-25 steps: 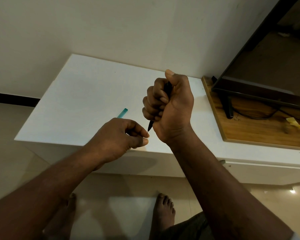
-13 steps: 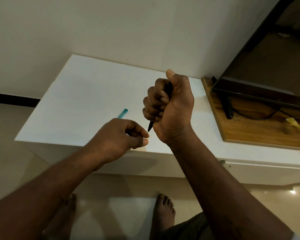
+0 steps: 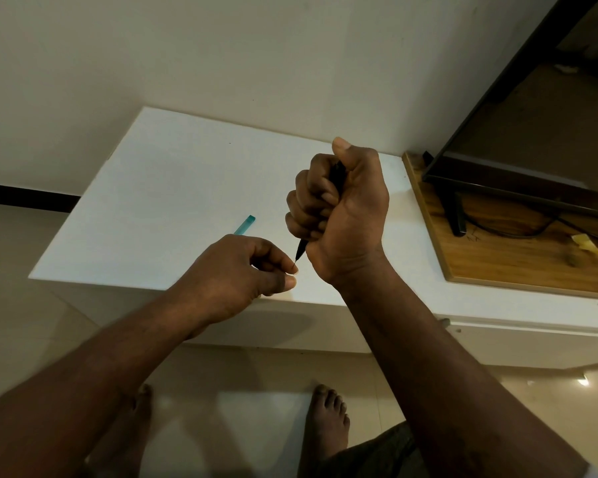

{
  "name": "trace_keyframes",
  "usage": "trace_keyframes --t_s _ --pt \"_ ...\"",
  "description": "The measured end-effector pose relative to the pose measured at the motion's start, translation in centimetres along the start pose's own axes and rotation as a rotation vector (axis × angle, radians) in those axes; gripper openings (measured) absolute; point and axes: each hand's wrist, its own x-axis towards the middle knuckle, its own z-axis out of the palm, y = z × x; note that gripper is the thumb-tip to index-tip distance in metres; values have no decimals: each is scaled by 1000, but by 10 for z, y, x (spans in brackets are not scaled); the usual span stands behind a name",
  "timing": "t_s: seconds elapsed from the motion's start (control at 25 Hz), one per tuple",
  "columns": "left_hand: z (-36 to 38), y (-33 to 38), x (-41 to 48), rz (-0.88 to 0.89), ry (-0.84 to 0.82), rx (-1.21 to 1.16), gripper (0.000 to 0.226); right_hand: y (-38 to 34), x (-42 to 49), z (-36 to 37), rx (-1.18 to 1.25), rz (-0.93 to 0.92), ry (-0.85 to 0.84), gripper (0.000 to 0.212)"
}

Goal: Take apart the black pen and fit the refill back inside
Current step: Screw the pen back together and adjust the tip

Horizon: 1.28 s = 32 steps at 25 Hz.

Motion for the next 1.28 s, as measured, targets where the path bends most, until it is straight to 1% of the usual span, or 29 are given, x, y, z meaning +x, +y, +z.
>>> trace_keyframes --t_s 0.48,0.6,0.68,0.8,0.88,0.96,1.04,1.08,1.16,1.28 --pt "0 -1 1 2 0 3 9 1 2 -2 21 17 15 52" --pt "0 0 0 9 -10 -17 10 3 4 -7 63 9 37 53" --pt "-2 1 -1 24 -10 -29 10 3 7 -14 147 12 107 53" --pt "-11 4 0 23 10 -63 13 0 11 -32 356 62 290 51" --pt "-16 5 2 16 24 -69 15 -2 13 -43 448 103 395 51" --pt "-21 5 2 44 69 13 14 -2 15 -51 517 158 445 51" --pt "-26 5 1 130 126 246 10 -3 17 -55 560 206 459 50" --pt "-29 5 0 179 133 362 12 -3 17 -56 573 223 460 49" --pt "-32 6 -2 248 133 492 22 -3 18 -57 586 251 463 49" --pt "-31 9 -2 340 162 506 42 -3 18 -58 603 270 460 50"
